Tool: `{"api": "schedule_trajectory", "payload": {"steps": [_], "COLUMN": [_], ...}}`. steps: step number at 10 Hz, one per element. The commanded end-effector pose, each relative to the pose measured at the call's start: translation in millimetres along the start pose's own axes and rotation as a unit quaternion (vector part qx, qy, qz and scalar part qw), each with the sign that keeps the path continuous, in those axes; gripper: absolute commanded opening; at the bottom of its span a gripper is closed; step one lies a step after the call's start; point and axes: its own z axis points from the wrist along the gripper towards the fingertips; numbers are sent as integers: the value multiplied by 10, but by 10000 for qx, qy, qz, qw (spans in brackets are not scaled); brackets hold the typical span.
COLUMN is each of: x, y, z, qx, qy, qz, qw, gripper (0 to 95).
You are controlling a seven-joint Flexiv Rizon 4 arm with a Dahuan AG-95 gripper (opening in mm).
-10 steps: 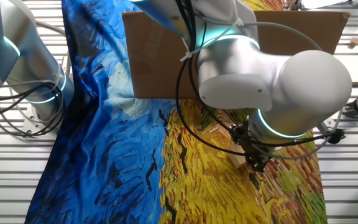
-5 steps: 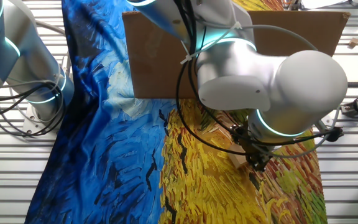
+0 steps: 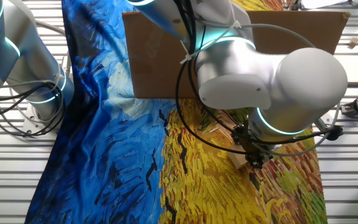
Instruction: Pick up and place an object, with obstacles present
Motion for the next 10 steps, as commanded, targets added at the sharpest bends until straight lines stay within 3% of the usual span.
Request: {"api": "schedule_trajectory", "payload": {"steps": [1, 6, 10], "x": [-1, 2, -16], "y": [1, 23, 108], "z": [-1, -96, -452], "qx": [-10, -26, -64], "qy": [4, 7, 92], "qz": [-14, -127, -163], "qw": [10000, 9999, 9998], "gripper": [0, 0, 0]}}
